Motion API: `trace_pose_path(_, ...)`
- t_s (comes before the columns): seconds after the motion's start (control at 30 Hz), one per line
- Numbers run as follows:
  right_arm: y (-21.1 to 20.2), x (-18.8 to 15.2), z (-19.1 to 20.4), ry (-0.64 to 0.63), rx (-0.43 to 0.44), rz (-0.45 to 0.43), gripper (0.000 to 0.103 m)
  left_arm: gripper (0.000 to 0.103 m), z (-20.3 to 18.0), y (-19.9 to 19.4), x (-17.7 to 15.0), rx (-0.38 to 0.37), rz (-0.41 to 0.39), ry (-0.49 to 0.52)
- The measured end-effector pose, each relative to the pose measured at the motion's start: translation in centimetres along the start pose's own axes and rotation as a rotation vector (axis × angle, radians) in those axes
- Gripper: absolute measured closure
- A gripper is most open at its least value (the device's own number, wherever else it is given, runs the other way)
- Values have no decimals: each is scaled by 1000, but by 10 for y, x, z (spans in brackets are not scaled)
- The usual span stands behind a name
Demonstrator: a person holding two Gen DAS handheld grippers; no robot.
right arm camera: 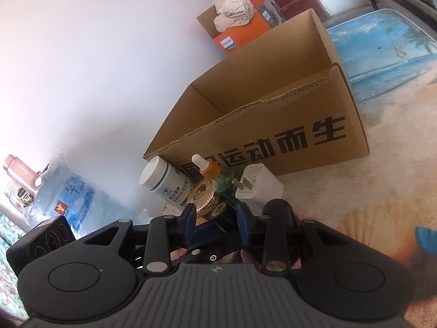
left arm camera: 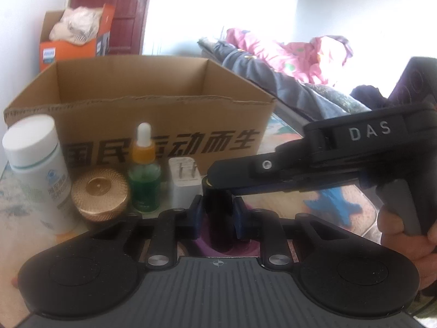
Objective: Organize rigid objects
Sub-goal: 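Grasp the black cylinder in the pink bowl with the right gripper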
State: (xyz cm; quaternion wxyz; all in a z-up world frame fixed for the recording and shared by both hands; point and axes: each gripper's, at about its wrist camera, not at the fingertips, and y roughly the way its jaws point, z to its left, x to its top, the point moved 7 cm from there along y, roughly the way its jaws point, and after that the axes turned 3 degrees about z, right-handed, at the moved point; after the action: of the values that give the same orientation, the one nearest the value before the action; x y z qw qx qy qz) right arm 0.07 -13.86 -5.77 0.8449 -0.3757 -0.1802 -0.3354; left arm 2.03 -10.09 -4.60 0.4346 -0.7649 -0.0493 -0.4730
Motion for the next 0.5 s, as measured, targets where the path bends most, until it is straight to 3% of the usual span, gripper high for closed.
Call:
trace_pose_path(0.13, -7, -6, 1, -27, -24, -14, 68, 82, -12, -1, -3, 27, -8, 72)
trace_pose_path(0.5, -5, -14, -6, -54, -66, -28, 72, 82, -25, 12, -5, 69, 7, 154)
